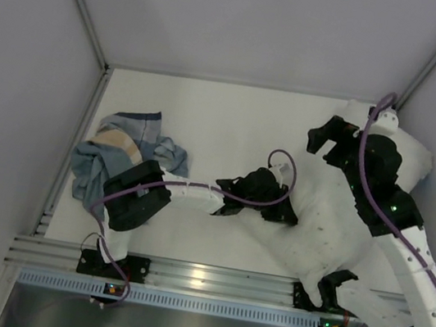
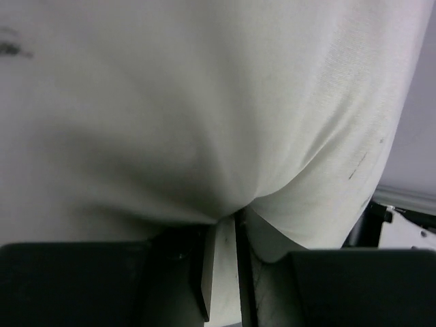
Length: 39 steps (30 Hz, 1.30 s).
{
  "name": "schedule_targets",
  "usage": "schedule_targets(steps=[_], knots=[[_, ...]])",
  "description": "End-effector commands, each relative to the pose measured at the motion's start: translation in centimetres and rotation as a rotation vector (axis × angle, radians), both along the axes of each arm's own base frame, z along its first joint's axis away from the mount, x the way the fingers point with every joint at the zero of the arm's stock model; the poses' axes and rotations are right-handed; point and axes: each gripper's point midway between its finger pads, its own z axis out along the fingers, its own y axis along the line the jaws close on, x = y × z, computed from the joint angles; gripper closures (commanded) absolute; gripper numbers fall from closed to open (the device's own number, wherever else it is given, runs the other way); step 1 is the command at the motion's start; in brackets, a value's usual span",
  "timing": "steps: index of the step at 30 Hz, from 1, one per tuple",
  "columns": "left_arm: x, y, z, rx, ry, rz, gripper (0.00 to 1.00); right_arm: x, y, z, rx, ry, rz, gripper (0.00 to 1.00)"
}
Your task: Remove the pillowcase from the pillow
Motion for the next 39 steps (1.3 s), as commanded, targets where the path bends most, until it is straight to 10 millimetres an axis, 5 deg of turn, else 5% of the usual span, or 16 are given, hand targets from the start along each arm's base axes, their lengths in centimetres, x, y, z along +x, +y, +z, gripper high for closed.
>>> schedule_targets(steps=[1,4,10,13,18,21,25,31,35,39], knots=[[0.3,-1.7,-0.6,0.011,-0.013,-0.02,0.79,-3.8,-2.6,-0.1,0.042,0.062,-0.083,0.04],[0.2,-1.2,-1.1,0.013,-0.009,-0.008,0.79,-7.3,-5.1,-4.4,0.096,0.143,-0.188,0.05],[-0.9,1.8,-3.2,0.034,0.01,0.029,0.8,-9.5,-8.3,-14.7,-0.01,0.338,-0.364,0.11],[-1.5,3.6,-3.9,0.048,0.02,0.057,0.81,-9.4,-10.0,-16.9,-0.093,0.388,-0.475,0.11],[-2.0,5.5,-4.6,0.067,0.022,0.079,0.82,-7.7,-11.2,-15.6,-0.139,0.366,-0.578,0.11],[-2.6,6.3,-5.4,0.075,0.033,0.083,0.82,-6.0,-10.3,-16.0,-0.176,0.405,-0.544,0.11],[-3.5,7.3,-7.9,0.092,0.068,0.09,0.83,-4.7,-8.7,-19.6,-0.236,0.509,-0.468,0.1],[-4.9,7.7,-12.3,0.095,0.155,0.079,0.86,-2.7,-3.1,-24.9,-0.129,0.588,-0.213,0.11],[-5.7,8.6,-13.5,0.093,0.178,0.091,0.91,-1.4,-0.1,-26.4,-0.095,0.607,-0.083,0.11],[-6.4,10.3,-13.5,0.083,0.177,0.13,0.94,0.8,3.6,-25.3,-0.082,0.574,0.066,0.11]])
